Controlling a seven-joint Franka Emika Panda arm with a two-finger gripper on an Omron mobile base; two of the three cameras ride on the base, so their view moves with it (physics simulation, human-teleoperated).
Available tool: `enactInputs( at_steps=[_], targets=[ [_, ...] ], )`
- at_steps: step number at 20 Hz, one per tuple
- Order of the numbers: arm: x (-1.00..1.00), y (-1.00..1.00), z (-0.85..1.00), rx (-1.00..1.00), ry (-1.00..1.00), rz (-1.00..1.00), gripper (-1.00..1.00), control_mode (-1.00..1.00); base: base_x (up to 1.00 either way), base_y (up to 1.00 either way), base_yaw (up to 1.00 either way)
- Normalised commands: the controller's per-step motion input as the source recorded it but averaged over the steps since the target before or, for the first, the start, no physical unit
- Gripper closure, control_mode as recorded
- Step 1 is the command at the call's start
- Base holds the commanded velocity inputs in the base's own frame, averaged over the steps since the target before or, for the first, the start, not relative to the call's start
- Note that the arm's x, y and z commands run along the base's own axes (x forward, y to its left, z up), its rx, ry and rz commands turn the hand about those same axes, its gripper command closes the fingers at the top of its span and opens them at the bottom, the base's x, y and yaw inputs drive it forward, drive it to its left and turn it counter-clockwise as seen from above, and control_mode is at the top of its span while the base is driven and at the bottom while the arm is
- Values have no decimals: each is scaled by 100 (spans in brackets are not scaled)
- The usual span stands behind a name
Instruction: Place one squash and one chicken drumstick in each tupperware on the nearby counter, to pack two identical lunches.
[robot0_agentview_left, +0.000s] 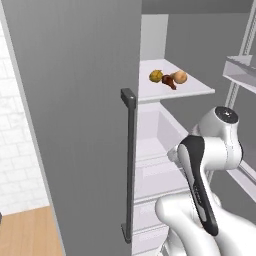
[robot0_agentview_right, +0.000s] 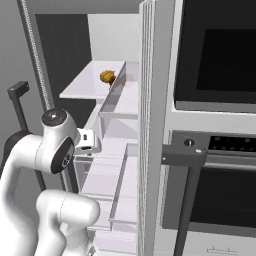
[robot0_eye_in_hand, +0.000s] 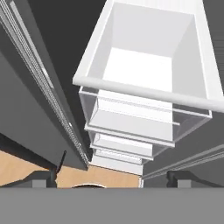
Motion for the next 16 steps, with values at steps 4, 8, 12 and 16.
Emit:
enactInputs(
  at_steps=[4,8,12,16],
  targets=[
    [57,-16,58,0,-27,-13,-100,-100,0,0,0],
    [72,-21,71,1,-25,-27,-100,-100,0,0,0],
    [48,-13,84,16,-25,-22,-100,-100,0,0,0],
    [4,-16,91,32,-18,-1,-100,-100,0,0,0]
  ],
)
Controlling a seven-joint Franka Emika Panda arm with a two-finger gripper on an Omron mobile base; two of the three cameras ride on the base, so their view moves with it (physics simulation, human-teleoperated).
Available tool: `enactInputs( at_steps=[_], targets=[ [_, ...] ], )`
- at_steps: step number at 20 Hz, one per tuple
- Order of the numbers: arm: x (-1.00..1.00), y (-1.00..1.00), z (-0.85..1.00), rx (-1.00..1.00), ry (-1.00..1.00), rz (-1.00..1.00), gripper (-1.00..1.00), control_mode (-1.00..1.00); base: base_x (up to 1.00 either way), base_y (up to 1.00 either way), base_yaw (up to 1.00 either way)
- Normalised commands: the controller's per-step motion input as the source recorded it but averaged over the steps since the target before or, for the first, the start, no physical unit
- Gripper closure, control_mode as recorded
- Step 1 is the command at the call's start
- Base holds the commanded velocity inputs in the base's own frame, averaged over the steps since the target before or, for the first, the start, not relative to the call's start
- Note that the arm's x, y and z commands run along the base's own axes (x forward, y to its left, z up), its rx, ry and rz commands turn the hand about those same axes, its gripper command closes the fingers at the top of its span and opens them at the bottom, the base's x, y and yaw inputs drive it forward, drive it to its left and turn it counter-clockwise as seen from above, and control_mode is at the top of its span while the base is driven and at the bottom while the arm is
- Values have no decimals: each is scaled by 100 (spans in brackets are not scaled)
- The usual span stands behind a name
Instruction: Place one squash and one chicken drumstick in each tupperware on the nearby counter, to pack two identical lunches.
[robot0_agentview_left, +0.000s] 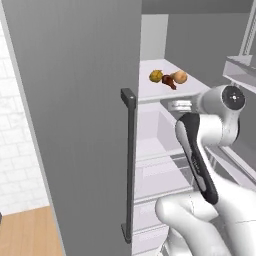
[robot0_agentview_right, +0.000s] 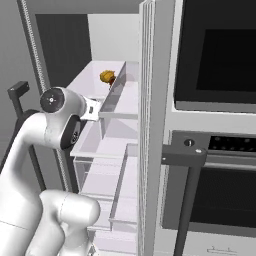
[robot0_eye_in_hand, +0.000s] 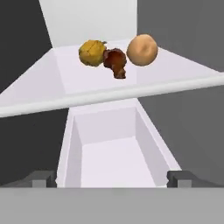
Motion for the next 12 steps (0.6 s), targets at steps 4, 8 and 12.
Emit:
enactInputs(
  at_steps=[4,8,12],
  targets=[
    [32,-1,66,25,-6,0,-100,-100,0,0,0],
    [87,0,30,5,14,0,-100,-100,0,0,0],
    [87,0,25,0,26,0,-100,-100,0,0,0]
  ],
)
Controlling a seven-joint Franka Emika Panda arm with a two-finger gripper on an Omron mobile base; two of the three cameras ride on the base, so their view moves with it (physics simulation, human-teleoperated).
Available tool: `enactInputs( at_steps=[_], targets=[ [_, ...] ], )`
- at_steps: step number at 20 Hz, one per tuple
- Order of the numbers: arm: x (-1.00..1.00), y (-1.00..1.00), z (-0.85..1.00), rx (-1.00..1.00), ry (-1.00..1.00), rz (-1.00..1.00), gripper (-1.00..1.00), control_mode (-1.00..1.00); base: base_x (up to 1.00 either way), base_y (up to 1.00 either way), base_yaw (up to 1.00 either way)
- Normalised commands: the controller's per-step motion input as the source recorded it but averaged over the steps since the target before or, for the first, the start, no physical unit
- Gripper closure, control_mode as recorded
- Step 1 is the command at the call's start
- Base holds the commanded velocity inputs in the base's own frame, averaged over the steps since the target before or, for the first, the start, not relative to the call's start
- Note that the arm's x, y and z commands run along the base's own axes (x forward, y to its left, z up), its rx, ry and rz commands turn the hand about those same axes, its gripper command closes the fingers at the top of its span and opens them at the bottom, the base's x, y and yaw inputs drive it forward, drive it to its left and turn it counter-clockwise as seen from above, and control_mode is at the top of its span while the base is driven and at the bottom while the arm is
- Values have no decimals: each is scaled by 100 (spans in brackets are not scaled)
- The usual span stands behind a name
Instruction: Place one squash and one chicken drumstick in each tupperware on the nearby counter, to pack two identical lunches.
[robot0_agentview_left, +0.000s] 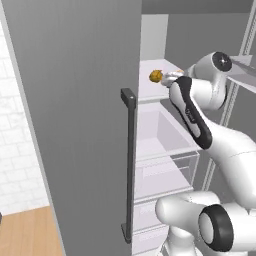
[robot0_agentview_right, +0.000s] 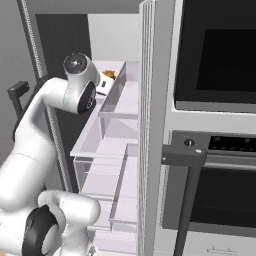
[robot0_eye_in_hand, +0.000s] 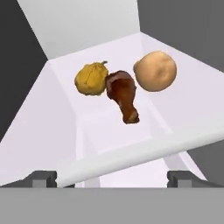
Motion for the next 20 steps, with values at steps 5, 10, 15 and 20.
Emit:
enactInputs(
  at_steps=[5,10,15,20],
  targets=[
    [75,-2,-7,-4,13,0,-100,-100,0,0,0],
    [65,-12,-36,-10,0,0,-100,-100,0,0,0],
    [67,-5,-36,-7,0,0,-100,-100,0,0,0],
    [71,-13,-18,-1,2,0,-100,-100,0,0,0]
  ],
)
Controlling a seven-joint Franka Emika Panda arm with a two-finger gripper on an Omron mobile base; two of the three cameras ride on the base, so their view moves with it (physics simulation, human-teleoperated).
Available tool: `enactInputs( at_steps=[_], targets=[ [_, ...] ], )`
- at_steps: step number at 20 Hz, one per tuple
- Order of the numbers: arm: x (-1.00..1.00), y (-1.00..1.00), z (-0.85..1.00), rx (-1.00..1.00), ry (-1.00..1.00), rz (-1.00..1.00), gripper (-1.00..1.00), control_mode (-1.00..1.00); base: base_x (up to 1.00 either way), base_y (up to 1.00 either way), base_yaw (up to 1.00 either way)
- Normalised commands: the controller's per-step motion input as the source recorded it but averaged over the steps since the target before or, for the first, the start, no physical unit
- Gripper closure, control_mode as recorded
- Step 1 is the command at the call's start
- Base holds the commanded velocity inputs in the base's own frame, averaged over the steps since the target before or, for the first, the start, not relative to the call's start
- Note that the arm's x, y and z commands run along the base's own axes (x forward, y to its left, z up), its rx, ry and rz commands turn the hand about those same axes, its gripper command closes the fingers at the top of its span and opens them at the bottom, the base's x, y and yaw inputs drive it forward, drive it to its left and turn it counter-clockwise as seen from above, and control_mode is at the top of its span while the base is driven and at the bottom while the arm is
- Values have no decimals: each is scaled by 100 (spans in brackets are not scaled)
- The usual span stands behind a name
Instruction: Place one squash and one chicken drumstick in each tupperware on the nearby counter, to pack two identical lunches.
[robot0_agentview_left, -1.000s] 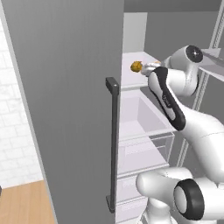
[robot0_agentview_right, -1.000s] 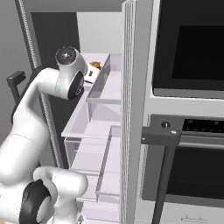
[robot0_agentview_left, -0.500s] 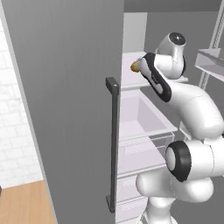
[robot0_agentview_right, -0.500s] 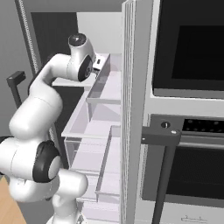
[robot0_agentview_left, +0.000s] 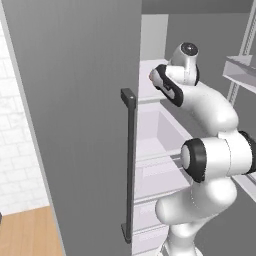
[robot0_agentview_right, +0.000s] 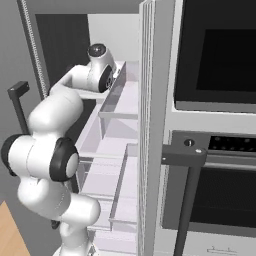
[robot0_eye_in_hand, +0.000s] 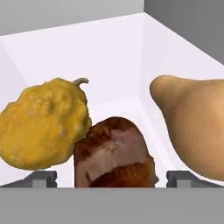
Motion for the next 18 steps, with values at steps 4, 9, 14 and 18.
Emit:
enactInputs(
  at_steps=[4,9,14,18],
  targets=[
    [67,-13,-16,0,6,0,-100,-100,0,0,0],
    [2,18,-59,-15,4,0,100,-100,0,0,0],
    [-53,6,-27,-10,-5,0,100,-100,0,0,0],
    [-100,0,0,0,-10,0,100,-100,0,0,0]
  ],
)
